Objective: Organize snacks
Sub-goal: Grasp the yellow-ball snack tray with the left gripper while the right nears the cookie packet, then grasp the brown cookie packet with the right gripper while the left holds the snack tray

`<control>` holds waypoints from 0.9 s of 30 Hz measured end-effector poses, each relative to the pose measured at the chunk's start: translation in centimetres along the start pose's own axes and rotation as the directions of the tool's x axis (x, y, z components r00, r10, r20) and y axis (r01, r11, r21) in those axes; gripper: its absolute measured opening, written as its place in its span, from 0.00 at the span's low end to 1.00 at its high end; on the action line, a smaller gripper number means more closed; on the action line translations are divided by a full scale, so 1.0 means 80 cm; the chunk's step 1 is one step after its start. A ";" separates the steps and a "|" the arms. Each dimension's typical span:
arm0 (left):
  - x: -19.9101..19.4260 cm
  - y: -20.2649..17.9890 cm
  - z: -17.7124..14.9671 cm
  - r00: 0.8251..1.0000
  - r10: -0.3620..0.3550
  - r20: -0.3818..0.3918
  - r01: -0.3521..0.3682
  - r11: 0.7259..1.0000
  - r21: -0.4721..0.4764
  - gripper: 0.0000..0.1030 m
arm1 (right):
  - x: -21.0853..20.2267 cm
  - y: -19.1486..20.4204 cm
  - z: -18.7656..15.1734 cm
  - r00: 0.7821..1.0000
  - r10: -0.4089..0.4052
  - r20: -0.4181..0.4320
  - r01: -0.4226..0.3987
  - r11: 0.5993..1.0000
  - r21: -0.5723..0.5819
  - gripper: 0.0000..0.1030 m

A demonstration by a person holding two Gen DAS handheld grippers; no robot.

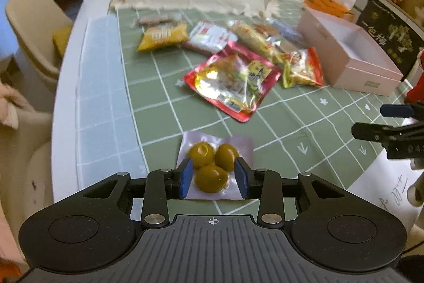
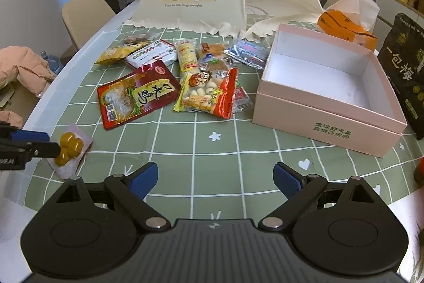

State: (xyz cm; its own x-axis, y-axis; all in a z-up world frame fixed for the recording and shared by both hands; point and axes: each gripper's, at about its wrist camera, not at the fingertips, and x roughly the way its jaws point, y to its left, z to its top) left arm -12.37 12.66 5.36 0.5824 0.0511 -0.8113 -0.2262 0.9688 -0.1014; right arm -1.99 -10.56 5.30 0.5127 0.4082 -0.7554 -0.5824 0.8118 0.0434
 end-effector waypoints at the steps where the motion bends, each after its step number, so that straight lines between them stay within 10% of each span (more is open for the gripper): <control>1: 0.006 0.002 0.002 1.000 -0.008 -0.027 0.008 1.000 -0.005 0.38 | 0.001 0.002 0.000 1.000 0.002 -0.004 -0.002 1.000 -0.004 0.92; 10: 0.025 0.012 0.000 0.999 -0.028 -0.031 0.027 0.999 -0.028 0.36 | 0.008 0.033 0.045 0.998 0.053 0.031 -0.050 0.993 -0.105 0.92; 16: 0.028 0.036 0.004 0.994 -0.111 -0.003 0.110 0.983 -0.146 0.36 | 0.039 0.067 0.174 0.983 0.176 0.045 -0.167 0.974 -0.156 0.92; 21: 0.027 0.024 0.001 0.996 -0.086 0.011 0.086 0.993 -0.079 0.36 | 0.147 0.130 0.285 0.976 0.220 -0.003 -0.218 0.965 -0.149 0.92; 27: 0.029 0.020 0.003 0.998 0.056 0.012 -0.056 0.998 0.039 0.36 | 0.293 0.210 0.331 0.979 0.190 -0.074 -0.204 0.885 -0.420 0.92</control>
State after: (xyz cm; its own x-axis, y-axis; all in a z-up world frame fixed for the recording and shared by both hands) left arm -11.19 14.36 3.46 0.5785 0.1081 -0.8085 -0.2278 0.9731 -0.0329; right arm 16.97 23.71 5.62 0.3443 0.5228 -0.7799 -0.8843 0.4596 -0.0823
